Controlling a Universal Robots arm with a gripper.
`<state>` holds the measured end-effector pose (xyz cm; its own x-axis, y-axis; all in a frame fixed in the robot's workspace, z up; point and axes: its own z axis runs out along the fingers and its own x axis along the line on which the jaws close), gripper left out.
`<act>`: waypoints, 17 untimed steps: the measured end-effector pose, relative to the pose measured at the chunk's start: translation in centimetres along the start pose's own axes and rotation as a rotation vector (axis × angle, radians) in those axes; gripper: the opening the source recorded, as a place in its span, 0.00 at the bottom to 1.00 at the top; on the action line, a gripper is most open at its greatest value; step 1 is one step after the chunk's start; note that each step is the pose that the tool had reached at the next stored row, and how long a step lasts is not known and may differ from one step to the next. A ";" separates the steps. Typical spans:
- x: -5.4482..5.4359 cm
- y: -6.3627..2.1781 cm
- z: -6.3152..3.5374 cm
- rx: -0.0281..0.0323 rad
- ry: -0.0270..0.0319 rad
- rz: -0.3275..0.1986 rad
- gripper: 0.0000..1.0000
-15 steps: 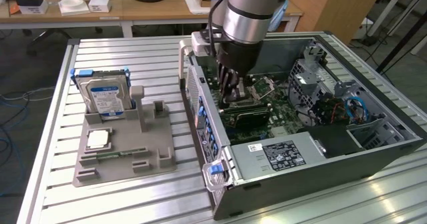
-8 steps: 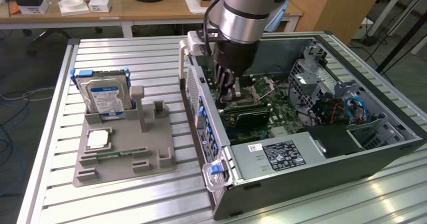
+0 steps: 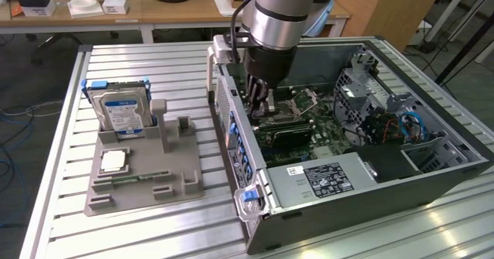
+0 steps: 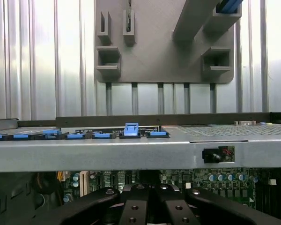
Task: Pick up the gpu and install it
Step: 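Press down on the gpu until it lock into place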
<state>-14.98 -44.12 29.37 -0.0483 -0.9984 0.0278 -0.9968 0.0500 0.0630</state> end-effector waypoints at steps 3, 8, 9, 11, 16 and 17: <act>0.0 0.01 0.00 0.0000 -0.0001 0.000 0.11; 0.0 0.10 0.01 0.0001 0.0043 0.001 0.11; 0.0 0.12 0.01 0.0002 0.0065 0.001 0.11; 0.0 0.14 0.02 0.0001 0.0132 0.001 0.11; 0.0 0.21 0.01 -0.0034 0.0384 0.002 0.11; 0.0 0.22 0.01 -0.0045 0.0418 0.002 0.11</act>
<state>-15.20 -44.12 29.37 -0.0479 -0.9964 0.0696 -0.9963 0.0526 0.0674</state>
